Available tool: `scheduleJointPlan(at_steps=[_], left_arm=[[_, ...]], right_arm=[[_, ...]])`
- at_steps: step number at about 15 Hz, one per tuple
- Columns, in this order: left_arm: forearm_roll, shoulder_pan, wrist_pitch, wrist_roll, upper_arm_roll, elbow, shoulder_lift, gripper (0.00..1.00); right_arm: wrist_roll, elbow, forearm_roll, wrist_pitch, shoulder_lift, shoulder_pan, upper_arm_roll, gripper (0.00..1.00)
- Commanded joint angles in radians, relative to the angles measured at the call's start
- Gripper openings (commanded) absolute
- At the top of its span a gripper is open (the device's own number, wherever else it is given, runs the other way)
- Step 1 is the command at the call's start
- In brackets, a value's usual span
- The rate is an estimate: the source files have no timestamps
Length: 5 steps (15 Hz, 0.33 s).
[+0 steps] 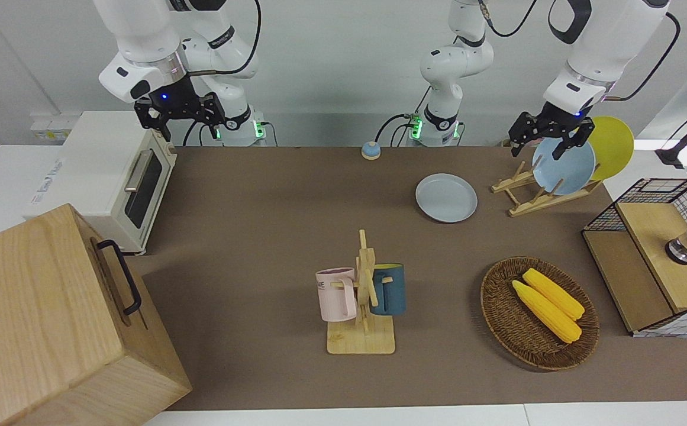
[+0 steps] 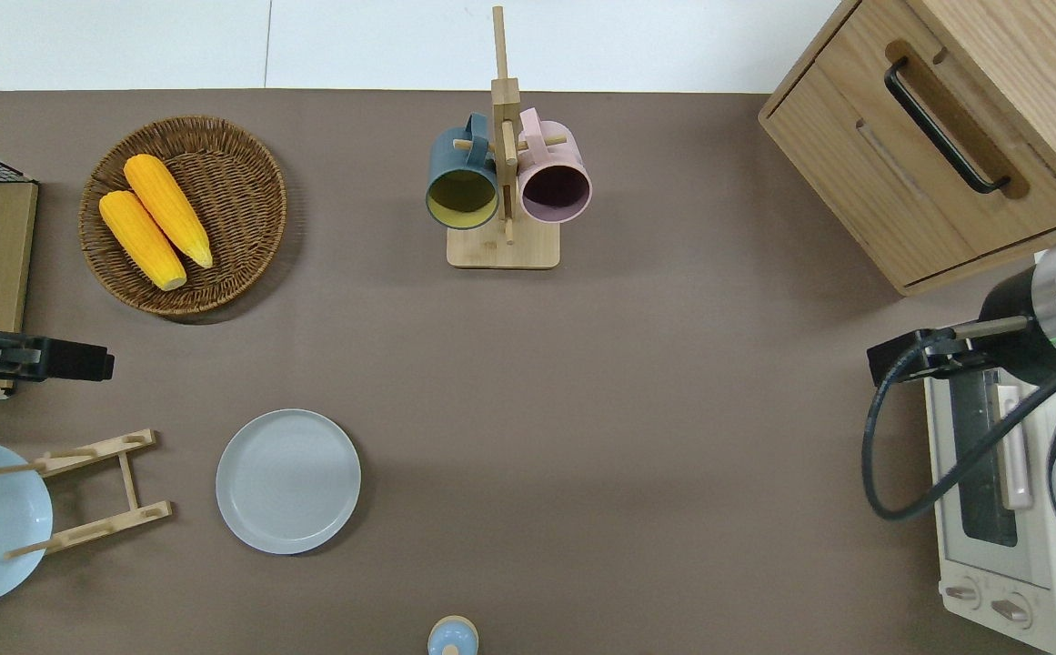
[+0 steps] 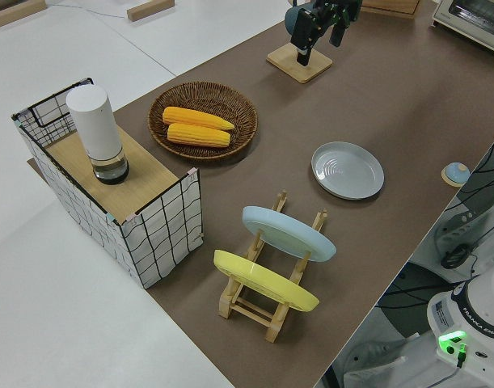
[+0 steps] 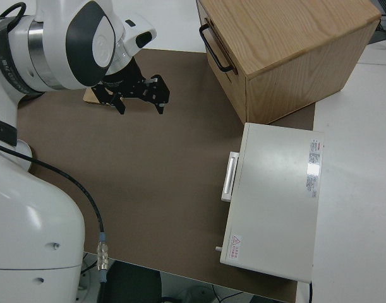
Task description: Pick gray plate from low plate rack and place it on table with left arm
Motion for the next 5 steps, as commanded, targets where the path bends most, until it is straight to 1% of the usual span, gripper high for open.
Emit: scheduleJointPlan(at_steps=[1,3,5], left_arm=[[0.024,-0.005,-0.065,-0.015,-0.014,0.046,0.015,0.99],[0.024,-0.005,-0.077,-0.015,-0.014,0.046,0.015,0.99],[0.023,-0.005,-0.078,-0.017,-0.027,0.046,0.015,0.99]], right_arm=[[0.012,0.008,-0.006,-0.011,-0.002,-0.024,0.022,0.983],[0.012,0.008,-0.006,-0.011,-0.002,-0.024,0.020,0.983],[0.012,0.008,-0.006,-0.011,-0.002,-0.024,0.022,0.983]])
